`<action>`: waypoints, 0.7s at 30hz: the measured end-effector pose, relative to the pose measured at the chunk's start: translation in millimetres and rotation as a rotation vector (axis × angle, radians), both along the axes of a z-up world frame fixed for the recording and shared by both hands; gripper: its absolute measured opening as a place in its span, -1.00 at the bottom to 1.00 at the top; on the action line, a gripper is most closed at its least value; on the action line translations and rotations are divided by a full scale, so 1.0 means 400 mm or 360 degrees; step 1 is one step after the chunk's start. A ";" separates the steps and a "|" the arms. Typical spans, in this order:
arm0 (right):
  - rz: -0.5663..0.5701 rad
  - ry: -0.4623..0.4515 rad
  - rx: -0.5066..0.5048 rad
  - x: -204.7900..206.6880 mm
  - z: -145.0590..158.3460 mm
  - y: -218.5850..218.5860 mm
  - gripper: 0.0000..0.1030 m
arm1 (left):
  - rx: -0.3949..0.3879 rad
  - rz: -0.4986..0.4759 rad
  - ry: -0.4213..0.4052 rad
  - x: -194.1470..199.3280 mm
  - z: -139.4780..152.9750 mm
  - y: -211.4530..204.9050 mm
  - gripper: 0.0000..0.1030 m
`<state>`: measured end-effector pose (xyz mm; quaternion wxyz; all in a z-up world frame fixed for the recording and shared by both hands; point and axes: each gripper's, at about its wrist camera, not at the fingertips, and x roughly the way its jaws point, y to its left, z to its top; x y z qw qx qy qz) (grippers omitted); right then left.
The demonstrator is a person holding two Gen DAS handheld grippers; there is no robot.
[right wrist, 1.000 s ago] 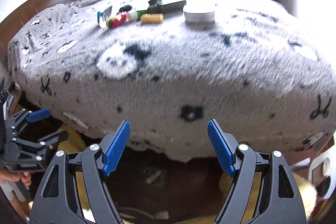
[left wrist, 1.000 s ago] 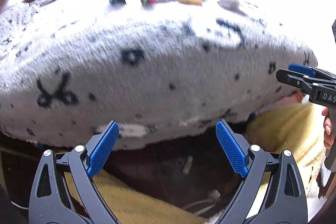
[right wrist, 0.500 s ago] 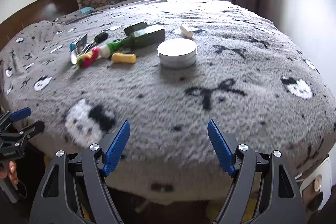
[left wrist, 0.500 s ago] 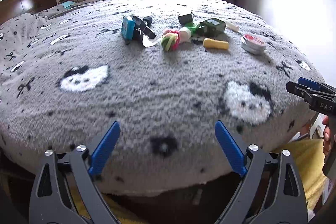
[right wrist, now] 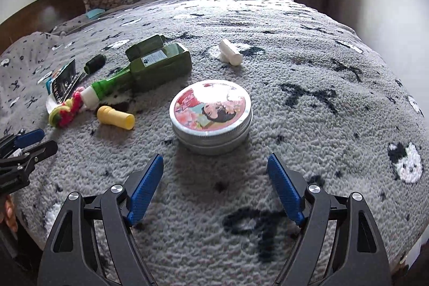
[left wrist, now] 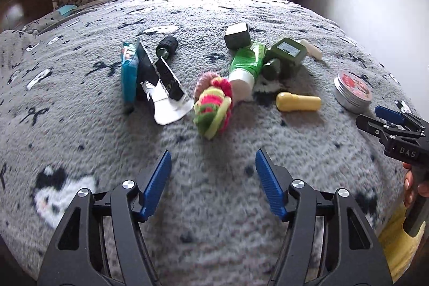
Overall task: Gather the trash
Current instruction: 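Grasp the pink tin with the right tool while the left tool grasps the pipe-cleaner toy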
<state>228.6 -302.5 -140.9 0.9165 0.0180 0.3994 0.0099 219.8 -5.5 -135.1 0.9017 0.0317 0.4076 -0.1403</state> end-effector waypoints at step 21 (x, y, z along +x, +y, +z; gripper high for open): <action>0.0064 0.0021 -0.0048 0.095 -0.012 0.018 0.38 | -0.0044 0.0005 0.0013 0.067 -0.003 -0.017 -0.51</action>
